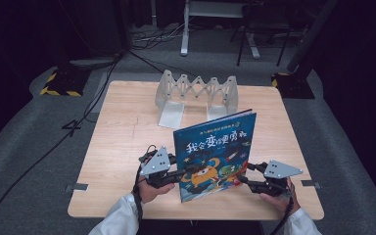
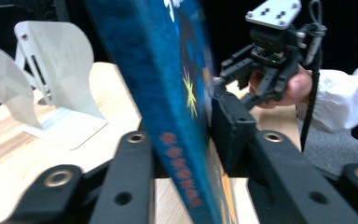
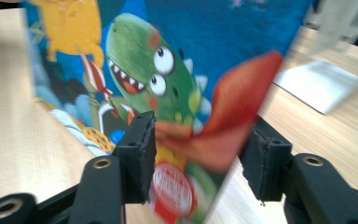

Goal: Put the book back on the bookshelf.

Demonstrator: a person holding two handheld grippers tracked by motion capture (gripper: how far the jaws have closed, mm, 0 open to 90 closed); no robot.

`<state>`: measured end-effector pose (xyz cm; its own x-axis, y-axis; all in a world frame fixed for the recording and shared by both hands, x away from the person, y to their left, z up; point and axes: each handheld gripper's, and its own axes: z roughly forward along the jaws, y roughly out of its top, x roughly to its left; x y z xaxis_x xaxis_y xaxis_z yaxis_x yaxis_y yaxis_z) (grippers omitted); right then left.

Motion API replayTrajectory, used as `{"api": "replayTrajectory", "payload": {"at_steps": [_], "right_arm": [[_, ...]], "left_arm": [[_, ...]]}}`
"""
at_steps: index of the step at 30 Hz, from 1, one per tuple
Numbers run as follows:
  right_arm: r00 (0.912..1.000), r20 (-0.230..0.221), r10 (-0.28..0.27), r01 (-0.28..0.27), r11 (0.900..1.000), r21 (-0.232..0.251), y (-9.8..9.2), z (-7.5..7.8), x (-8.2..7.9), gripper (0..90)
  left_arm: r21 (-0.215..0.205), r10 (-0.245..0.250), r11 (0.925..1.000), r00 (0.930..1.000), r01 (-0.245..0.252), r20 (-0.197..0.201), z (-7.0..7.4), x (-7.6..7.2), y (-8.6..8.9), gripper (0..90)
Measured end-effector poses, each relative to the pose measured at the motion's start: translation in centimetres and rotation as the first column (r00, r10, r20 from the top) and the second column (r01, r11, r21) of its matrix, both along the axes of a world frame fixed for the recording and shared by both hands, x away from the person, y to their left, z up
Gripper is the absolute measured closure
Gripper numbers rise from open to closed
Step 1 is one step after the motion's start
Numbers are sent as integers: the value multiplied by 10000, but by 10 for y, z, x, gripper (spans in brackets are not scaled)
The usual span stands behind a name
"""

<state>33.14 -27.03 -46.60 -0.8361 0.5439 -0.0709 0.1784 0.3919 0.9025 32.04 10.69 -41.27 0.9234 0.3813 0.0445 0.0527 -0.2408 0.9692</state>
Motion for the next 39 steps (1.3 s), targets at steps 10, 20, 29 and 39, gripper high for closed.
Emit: {"api": "replayTrajectory", "payload": {"at_steps": [10, 20, 29, 39], "right_arm": [[9986, 75, -531, 524, 9957, 762, -7, 8, 16, 434], [9971, 103, -753, 743, 9944, 757, -2, 11, 24, 562], [9957, -219, -900, 915, 9923, 834, 5, 13, 39, 566], [9954, -242, -932, 952, 9898, 1060, 4, 10, 38, 569]], "left_arm": [[646, -514, 9968, 9961, 468, 723, 13, -4, -13, 787], [201, -380, 9991, 9978, 370, 538, 5, 2, -16, 821], [-1253, -226, 9919, 9996, 207, -140, -12, 28, -6, 802], [-442, -9, 9990, 9996, -3, -273, -28, 29, -24, 764]]}}
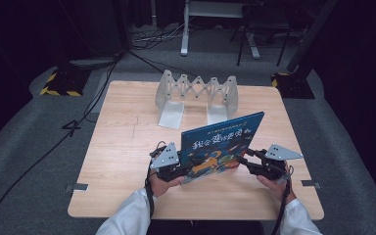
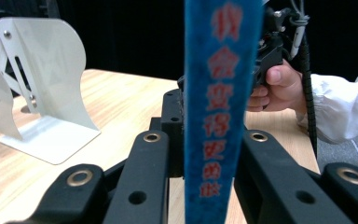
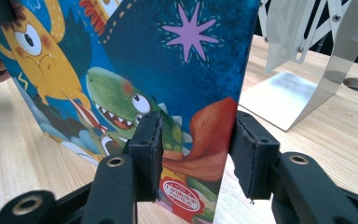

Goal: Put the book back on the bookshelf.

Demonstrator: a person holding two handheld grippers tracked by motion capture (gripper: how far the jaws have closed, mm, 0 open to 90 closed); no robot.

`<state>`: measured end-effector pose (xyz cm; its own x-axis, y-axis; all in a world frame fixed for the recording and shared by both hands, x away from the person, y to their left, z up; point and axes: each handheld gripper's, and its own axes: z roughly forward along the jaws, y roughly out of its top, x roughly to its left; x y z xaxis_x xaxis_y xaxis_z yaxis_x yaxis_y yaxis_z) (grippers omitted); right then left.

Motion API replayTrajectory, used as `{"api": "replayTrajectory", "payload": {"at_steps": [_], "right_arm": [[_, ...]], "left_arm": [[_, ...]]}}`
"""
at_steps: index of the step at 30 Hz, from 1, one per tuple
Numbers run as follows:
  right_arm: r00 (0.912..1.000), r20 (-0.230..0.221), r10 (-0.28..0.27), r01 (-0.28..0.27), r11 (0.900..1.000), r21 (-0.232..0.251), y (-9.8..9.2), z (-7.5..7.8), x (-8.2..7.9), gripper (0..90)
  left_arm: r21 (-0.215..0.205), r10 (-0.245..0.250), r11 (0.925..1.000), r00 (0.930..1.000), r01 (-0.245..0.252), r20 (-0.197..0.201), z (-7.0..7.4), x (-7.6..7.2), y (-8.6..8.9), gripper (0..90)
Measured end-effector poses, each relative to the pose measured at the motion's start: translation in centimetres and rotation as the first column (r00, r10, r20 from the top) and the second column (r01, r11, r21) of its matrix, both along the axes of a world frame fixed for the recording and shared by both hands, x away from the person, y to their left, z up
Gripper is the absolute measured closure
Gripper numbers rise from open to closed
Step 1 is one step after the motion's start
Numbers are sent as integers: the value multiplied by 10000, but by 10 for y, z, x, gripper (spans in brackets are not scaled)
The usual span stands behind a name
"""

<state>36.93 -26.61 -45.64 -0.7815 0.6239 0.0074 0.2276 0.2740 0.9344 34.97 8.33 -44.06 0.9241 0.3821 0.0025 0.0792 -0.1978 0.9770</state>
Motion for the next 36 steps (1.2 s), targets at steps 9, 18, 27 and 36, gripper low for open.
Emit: {"api": "replayTrajectory", "payload": {"at_steps": [9, 18, 27, 36], "right_arm": [[9999, -54, -112, 109, 9989, -455, 5, -4, 0, 478], [9983, -373, -452, 425, 9967, -696, -12, -12, -5, 389], [9940, -744, -805, 708, 9897, -1245, -31, -24, -9, 390], [9923, -868, -879, 765, 9889, -1271, -36, -26, -8, 394]], "left_arm": [[-7, -9, 10000, 10000, 9, -19, 3, -1, -4, 819], [195, 560, 9982, 9977, -567, 378, 10, -4, -1, 829], [767, 1534, 9840, 9836, -1608, 949, 25, -3, 14, 830], [1259, 2338, 9590, 9599, -2539, 1547, 38, -2, 29, 831]]}}
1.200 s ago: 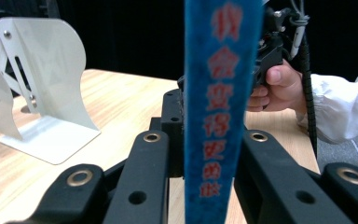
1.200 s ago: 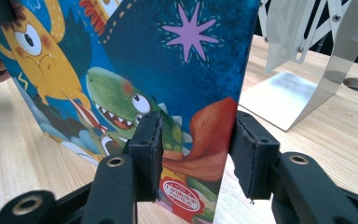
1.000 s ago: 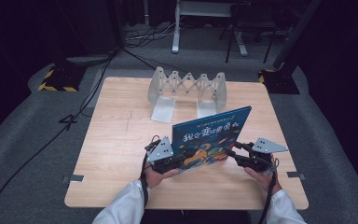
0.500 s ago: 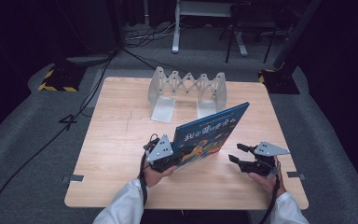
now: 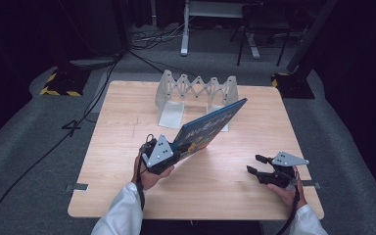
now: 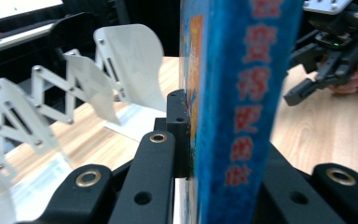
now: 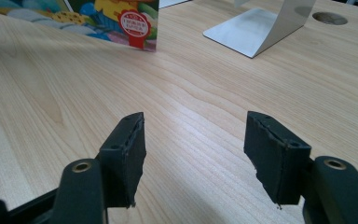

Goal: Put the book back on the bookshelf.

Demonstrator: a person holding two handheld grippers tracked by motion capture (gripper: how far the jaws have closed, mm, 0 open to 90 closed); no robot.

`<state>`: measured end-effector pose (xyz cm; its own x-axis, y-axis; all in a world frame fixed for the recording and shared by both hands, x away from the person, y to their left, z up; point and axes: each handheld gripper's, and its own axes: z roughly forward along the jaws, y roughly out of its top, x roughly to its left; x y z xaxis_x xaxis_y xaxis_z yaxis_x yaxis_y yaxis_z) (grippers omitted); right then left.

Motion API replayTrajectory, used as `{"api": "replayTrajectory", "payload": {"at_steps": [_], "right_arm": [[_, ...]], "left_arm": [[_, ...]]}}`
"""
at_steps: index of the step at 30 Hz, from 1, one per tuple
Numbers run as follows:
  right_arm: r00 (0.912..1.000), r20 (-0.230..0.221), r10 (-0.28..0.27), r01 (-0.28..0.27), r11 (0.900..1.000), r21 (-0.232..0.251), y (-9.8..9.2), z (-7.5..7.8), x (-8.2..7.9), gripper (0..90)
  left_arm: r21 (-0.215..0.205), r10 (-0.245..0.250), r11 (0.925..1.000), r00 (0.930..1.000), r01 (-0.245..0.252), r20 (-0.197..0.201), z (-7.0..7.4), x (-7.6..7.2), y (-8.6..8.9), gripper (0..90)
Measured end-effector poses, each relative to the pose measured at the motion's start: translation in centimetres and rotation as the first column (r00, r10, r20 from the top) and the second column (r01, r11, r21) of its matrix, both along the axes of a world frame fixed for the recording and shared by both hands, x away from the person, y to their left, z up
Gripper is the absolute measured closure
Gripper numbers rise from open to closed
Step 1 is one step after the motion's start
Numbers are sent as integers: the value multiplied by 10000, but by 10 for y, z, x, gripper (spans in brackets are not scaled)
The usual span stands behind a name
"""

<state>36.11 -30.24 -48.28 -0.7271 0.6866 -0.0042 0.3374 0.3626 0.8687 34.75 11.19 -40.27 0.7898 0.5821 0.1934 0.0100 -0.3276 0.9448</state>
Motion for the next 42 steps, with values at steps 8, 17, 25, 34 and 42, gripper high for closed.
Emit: {"api": "replayTrajectory", "payload": {"at_steps": [8, 17, 25, 34, 42], "right_arm": [[10000, -61, 17, -17, 10000, -85, 0, -3, 0, 397], [9999, -133, 90, -92, 9998, -171, 1, -4, 1, 397], [9999, -135, 106, -108, 9998, -166, 1, -4, 1, 400], [9997, -148, 209, -212, 9996, -199, 1, -4, 1, 401], [9997, -156, 213, -216, 9996, -199, 0, -4, 2, 384]], "left_arm": [[-216, 690, 9974, 9971, -683, 313, 12, 4, 20, 831], [-350, 1687, 9853, 9841, -1670, 552, 18, 12, 45, 830], [-619, 2387, 9699, 9699, -2356, 478, 17, 23, 60, 829], [-1270, 3098, 9426, 9507, -3089, -126, -1, 49, 62, 829], [-1736, 3434, 9215, 9377, -3473, -531, -11, 60, 59, 828]]}}
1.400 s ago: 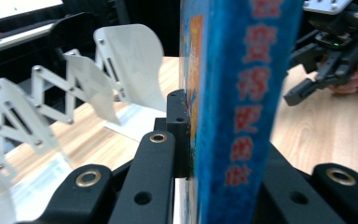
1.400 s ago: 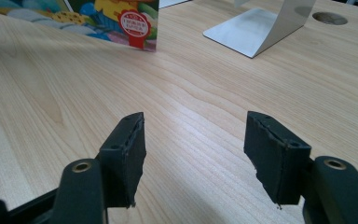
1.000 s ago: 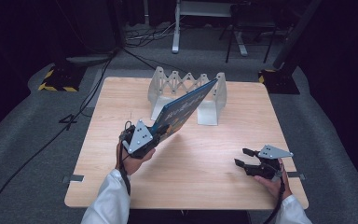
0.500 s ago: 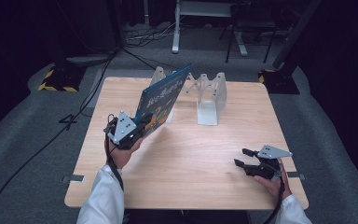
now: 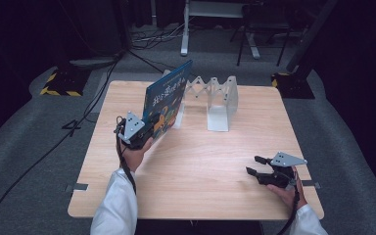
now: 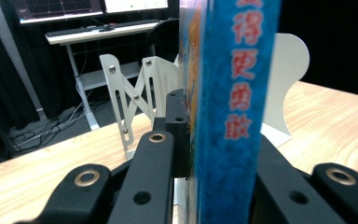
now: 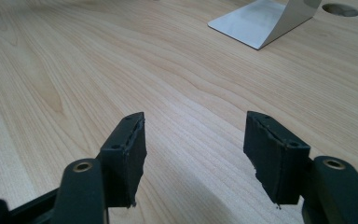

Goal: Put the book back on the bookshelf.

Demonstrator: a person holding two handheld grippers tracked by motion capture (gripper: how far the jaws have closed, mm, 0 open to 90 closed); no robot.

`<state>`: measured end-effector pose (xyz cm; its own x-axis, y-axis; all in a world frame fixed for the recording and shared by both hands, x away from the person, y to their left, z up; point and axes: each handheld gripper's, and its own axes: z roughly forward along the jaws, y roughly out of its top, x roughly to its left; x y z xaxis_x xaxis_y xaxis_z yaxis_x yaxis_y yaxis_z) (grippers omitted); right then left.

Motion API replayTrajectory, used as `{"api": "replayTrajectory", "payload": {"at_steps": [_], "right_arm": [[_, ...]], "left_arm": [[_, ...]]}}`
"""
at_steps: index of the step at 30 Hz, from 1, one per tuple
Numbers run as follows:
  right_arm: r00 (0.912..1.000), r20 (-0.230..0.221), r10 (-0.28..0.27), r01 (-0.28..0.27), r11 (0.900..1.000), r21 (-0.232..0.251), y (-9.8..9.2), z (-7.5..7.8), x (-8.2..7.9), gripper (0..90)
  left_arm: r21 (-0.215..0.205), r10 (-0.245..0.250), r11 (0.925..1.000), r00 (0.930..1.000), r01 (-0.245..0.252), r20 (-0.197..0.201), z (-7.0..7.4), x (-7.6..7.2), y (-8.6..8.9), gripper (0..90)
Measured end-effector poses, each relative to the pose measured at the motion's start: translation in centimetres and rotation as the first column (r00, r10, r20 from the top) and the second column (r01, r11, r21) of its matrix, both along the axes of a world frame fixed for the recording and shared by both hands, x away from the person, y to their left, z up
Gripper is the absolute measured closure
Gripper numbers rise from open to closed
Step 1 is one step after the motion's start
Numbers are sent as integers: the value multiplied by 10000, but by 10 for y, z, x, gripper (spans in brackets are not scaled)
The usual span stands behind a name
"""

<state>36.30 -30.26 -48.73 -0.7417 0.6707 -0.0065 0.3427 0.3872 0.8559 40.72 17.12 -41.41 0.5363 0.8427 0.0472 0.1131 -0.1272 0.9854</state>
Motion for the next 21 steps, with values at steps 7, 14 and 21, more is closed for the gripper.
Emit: {"api": "replayTrajectory", "payload": {"at_steps": [7, 14, 21], "right_arm": [[9997, -208, 130, -139, 9989, -453, 6, -3, -1, 347], [9991, -292, 303, -325, 9964, -783, 9, -6, -1, 347], [9982, -403, 454, -489, 9945, -928, 11, -8, -2, 343]], "left_arm": [[161, 110, 9998, 9996, -106, -245, -13, 2, -10, 828], [-126, 376, 9992, 9984, -382, -425, -15, 11, -17, 828], [-347, 551, 9978, 9969, -571, -561, -17, 24, -25, 828]]}}
